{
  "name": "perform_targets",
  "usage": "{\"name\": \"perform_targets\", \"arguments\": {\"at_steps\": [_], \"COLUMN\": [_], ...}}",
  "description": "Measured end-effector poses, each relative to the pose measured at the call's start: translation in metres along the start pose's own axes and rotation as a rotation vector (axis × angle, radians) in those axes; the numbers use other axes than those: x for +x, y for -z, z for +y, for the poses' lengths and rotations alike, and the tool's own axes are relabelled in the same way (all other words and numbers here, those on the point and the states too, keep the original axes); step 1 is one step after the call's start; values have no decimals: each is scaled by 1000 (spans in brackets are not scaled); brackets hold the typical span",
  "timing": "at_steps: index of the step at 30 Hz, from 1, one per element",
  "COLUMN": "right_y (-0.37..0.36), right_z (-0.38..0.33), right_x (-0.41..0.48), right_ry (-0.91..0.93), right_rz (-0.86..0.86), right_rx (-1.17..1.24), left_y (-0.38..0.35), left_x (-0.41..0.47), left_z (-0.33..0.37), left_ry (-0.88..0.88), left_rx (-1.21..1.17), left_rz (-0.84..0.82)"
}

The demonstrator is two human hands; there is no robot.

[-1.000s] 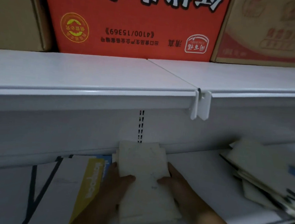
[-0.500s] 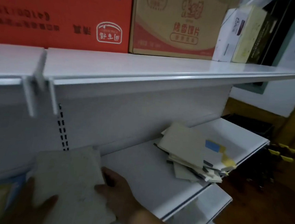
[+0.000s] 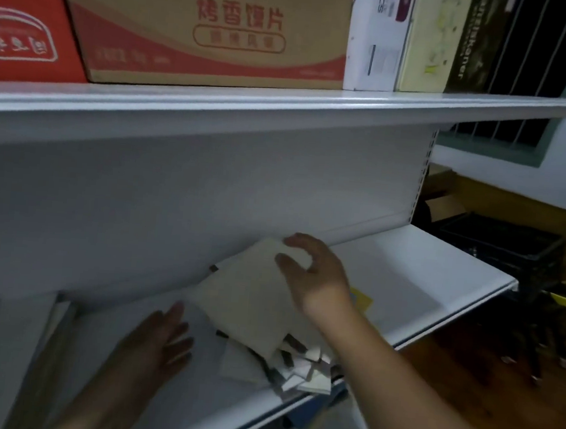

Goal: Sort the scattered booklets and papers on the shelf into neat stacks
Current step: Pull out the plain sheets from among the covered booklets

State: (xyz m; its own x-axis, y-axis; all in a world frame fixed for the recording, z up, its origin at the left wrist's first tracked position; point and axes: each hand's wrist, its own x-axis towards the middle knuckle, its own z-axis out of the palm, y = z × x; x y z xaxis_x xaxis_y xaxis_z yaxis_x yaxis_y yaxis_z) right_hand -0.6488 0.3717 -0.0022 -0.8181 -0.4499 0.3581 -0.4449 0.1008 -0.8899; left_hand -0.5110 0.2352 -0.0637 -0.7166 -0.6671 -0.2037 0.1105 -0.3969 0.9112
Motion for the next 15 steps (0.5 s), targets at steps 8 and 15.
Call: {"name": "perform_targets", "arguments": {"at_steps": [8,15], "right_y": [75,76], "right_z": [111,113], "right_x": [14,12], "right_ry": [-475,-474], "right_rz": [-184,-159], "right_rx": [-99,13], "left_y": [-54,-49], "left_x": [8,14], "left_z": [-22,-34], "left_ry": [66,54], "left_rx": [90,135], "left_rz": [12,78]}}
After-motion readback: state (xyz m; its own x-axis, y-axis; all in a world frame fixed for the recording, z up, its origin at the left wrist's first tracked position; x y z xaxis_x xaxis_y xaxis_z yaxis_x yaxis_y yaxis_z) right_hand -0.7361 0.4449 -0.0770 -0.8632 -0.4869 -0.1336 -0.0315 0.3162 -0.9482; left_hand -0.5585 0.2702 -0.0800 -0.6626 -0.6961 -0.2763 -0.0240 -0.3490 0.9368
